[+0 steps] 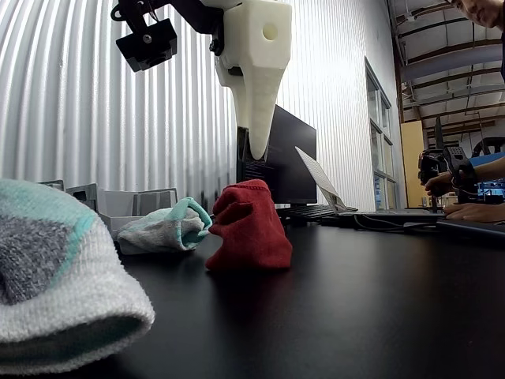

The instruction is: Put the sock in the container

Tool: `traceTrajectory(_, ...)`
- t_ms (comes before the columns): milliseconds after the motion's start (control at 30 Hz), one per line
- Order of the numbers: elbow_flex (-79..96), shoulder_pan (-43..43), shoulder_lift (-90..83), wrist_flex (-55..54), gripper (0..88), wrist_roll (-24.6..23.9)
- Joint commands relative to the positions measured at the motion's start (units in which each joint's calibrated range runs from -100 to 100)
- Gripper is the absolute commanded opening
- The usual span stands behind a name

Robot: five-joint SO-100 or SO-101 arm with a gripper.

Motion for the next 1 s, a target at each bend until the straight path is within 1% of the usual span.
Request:
traceTrajectory(0,-2.8,0.2,-0.2,4.3,25.3,0.2)
traceTrajectory(167,-2.7,0.5,-0.1,4.1,40.7,0.2)
traceTrajectory(233,-2.7,0.3,-0.1,4.2,45.2,0.2)
traceTrajectory(333,-2.7,0.2,0.0,4.2,49.4,0.2)
traceTrajectory(633,-3.5,0.9,5.2,4.3,49.8,0.3)
traceTrajectory(967,-3.6,-0.2,9.6,3.9,49.4,0.2)
